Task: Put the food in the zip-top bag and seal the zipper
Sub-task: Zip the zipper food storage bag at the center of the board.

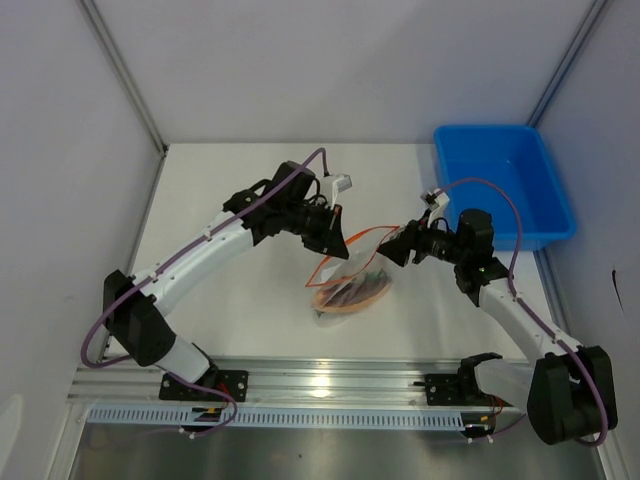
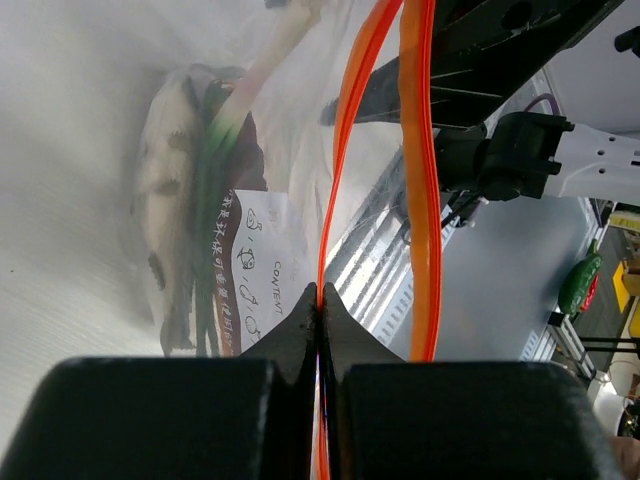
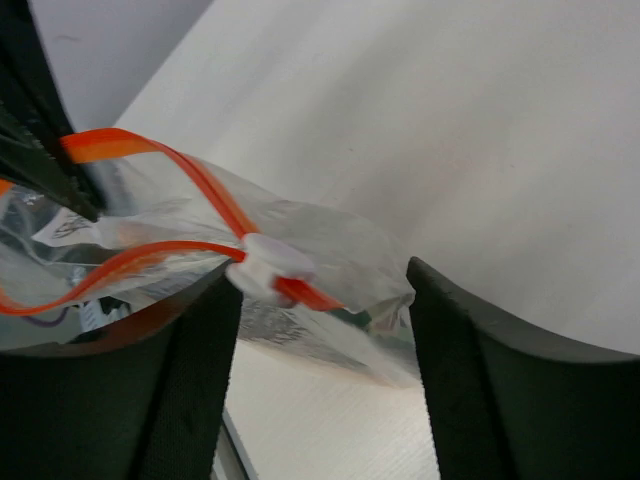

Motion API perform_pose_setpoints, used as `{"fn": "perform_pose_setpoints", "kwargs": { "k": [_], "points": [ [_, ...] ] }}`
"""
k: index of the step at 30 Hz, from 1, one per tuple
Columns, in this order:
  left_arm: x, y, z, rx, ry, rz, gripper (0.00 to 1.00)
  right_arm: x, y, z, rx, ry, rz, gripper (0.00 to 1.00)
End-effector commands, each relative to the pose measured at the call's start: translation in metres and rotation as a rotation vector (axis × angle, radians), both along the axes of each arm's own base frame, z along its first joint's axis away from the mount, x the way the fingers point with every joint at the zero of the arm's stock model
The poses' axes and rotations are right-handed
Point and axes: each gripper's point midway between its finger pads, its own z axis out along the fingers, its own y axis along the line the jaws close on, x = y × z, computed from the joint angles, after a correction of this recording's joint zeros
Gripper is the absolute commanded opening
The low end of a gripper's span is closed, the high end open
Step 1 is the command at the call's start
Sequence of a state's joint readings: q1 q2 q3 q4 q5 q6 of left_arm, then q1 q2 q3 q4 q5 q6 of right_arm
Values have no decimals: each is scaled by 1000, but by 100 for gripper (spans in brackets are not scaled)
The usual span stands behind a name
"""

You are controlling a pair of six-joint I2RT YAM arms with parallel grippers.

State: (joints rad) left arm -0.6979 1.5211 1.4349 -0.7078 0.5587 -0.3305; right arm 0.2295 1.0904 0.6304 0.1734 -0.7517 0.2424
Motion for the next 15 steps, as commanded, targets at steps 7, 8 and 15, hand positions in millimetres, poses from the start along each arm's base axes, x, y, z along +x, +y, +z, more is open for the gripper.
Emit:
{"fn": "perform_pose_setpoints", "kwargs": {
  "k": [7,8,15],
  "points": [
    [12,9,16,-53,-28,-5,1,-20,31,28,129,-101,279,32],
    [12,9,15,-52,-23,-6,1,-23,33,28,136,-95,301,29],
    [20,15,14,-25,-43,25,1,-34,42,15,130,-16,324,0]
  ]
}}
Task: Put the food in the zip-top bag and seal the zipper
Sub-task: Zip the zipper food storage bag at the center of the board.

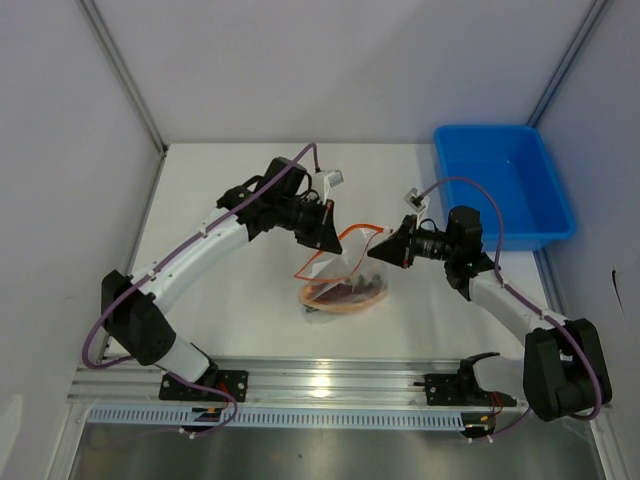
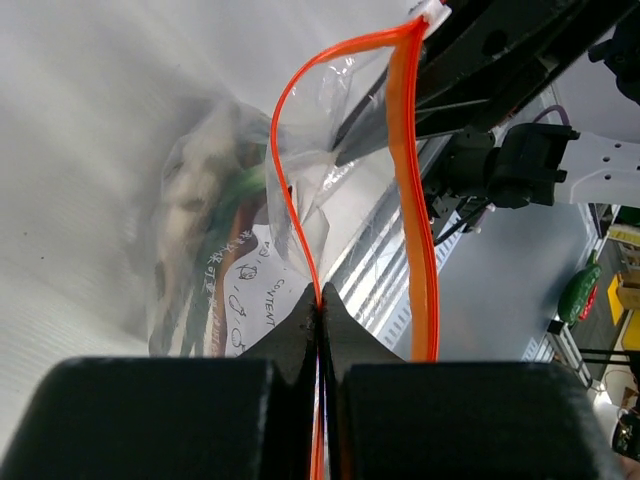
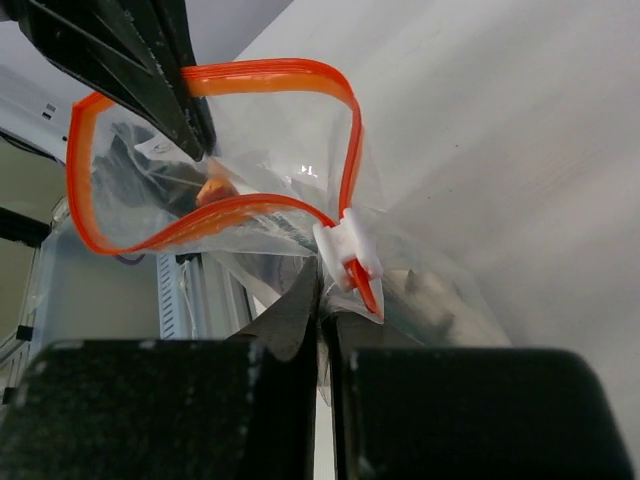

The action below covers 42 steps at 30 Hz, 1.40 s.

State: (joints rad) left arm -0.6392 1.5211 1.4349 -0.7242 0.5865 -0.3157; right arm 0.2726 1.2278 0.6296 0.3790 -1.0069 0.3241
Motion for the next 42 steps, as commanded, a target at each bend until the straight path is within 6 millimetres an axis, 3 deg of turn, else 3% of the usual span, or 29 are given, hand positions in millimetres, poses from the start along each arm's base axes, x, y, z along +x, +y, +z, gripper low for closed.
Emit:
{"fn": "perform_pose_setpoints", "kwargs": {
  "k": [1,4,7,9,10,11,13,16,19,26,32,42],
  "points": [
    [10,4,13,-5,-67,10,1,-13,7,16,29,-39,41,0],
    [21,16,16,36,-107,53,1,-21,9,16,25,-21,13,0],
    [27,23,29,45,-191,72,9,-26,12,18,20,-12,-20,0],
    [22,26,50,-2,-267,66,26,-29,10,24,22,-9,-44,0],
    [22,24,55,-37,-301,58,42,-29,9,27,20,-11,-50,0],
    [21,24,66,-70,-338,55,51,-32,7,26,10,8,-56,0],
    [10,22,92,-162,-422,25,61,-33,7,30,6,14,-53,0],
    [-11,12,117,-241,-486,-69,66,-40,9,30,19,57,-21,0],
    [-23,-3,120,-223,-564,-141,70,-46,15,33,20,79,7,0],
    [-20,-31,112,-109,-687,-145,70,-56,22,38,-3,70,29,0],
    [-6,-38,95,-44,-686,-88,56,-62,20,48,1,45,27,0],
    [-9,-60,77,-1,-669,-132,48,-65,19,48,-7,39,26,0]
  ]
}}
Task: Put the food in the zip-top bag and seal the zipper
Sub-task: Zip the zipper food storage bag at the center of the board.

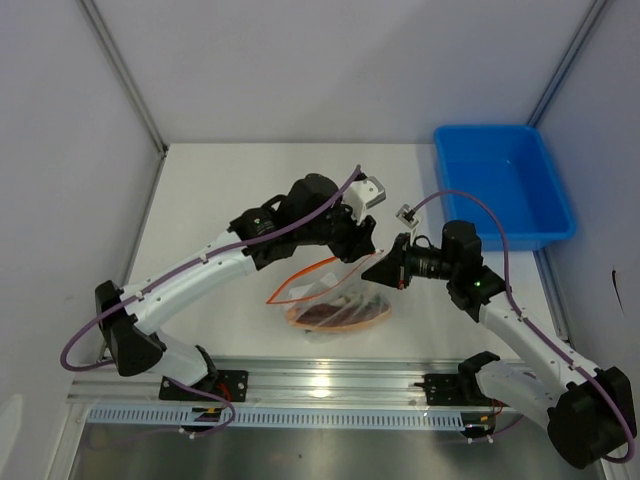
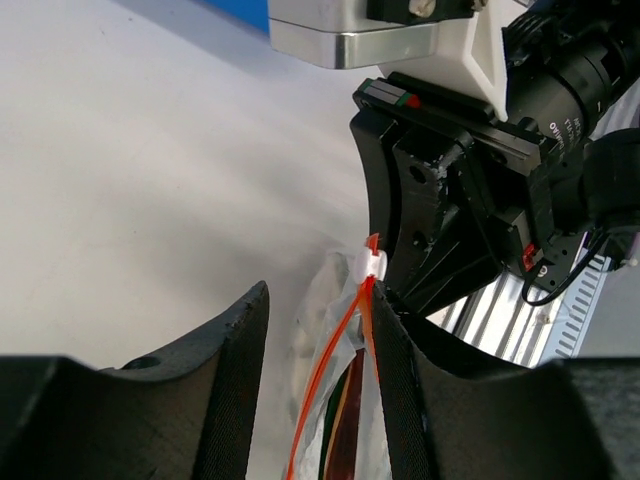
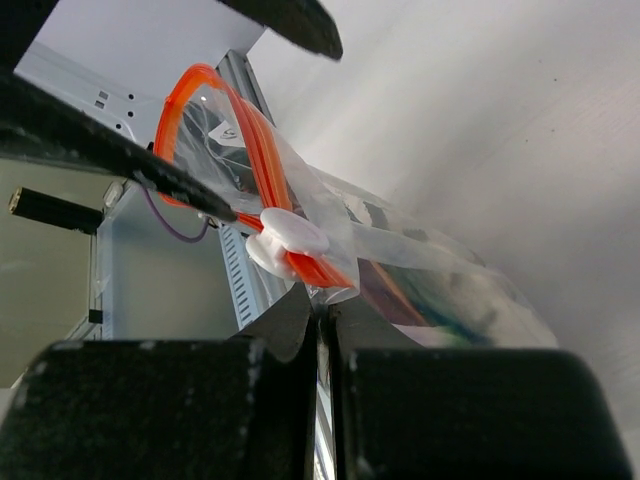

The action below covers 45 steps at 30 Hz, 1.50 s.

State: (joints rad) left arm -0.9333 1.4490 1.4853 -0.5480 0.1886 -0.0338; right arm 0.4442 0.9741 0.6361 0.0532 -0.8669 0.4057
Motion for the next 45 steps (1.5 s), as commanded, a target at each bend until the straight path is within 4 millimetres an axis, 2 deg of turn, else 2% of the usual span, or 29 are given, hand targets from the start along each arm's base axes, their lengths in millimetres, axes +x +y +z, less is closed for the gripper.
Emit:
{"fn": "perform_pose_setpoints", "kwargs": {
  "k": [1,13,19,28,32,35,37,41,45],
  "points": [
    [-1,-10,23,-40,-62,-17,48,1,2,26,27,-83,3,0],
    [-10,-17,17,-38,-40,-38,45,1,1,21,21,-80,-2,0],
    [-11,-22,6,-18,-20,-39,41,0,1,23,24,-84,-1,0],
    [-9,-27,3,-14,-15,-41,37,-1,0,23,25,-84,4,0],
    [-10,-29,4,-18,-9,-49,29,-1,0,24,26,-85,4,0],
    [-13,-29,4,-17,1,-62,9,-1,1,23,24,-82,5,0],
    [-18,-28,4,-18,6,-84,1,-1,1,22,17,-82,12,0],
    [-28,-27,6,-30,23,-142,0,-4,1,17,-14,-63,42,0],
    [-36,-25,10,-47,41,-186,1,-5,1,21,-23,-76,63,0]
  ]
}}
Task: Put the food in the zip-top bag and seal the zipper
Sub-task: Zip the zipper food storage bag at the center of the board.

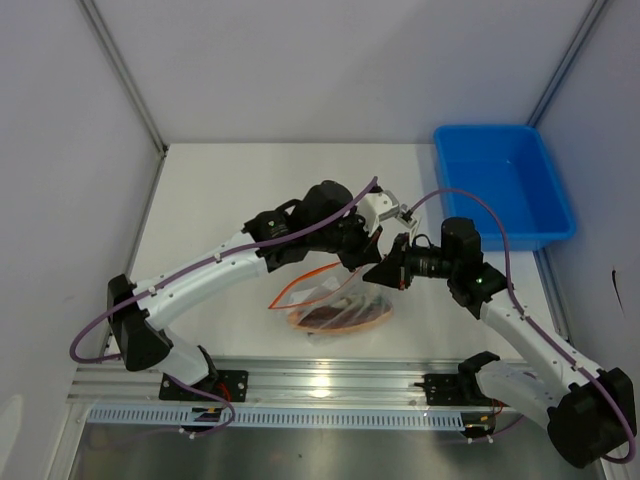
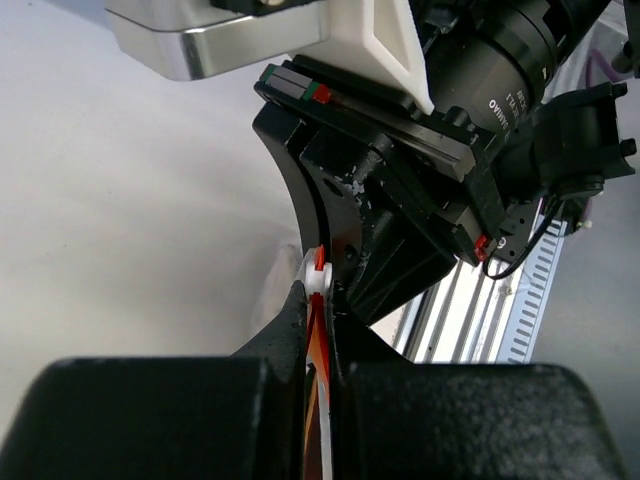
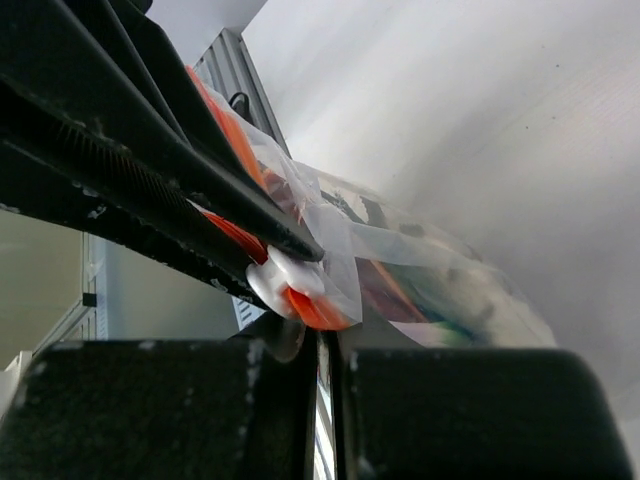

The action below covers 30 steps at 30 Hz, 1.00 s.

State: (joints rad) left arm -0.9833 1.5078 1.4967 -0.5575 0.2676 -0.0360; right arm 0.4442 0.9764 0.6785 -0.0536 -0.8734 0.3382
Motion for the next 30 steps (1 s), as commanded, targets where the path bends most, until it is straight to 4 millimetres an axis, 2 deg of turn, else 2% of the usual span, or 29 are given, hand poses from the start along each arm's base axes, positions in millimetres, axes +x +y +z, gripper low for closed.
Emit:
{"fn": "perform_pose_setpoints", "kwargs": {
  "k": [1,4,5,8,10,18,20,26,30],
  "points": [
    [-12,0,30,-81,-19,-74,1,-2,3,25,20,-80,45,4],
    [-17,3,34,-105,-8,-92,1,4,-1,26,11,-85,14,25],
    [-17,4,35,-110,-8,-93,1,6,-1,26,10,-81,9,24],
    [-18,8,34,-111,1,-91,1,6,0,30,28,-87,34,5],
    [-16,10,36,-120,7,-87,1,1,1,32,48,-86,65,0],
    [-15,18,29,-118,37,-78,1,-15,5,44,129,-130,146,0],
    [-16,18,27,-115,48,-81,1,-17,5,47,132,-143,149,11],
    [-19,15,30,-130,61,-100,1,-17,6,47,132,-137,165,17],
    [-18,15,31,-130,61,-95,1,-17,8,43,127,-118,177,0]
  ]
}}
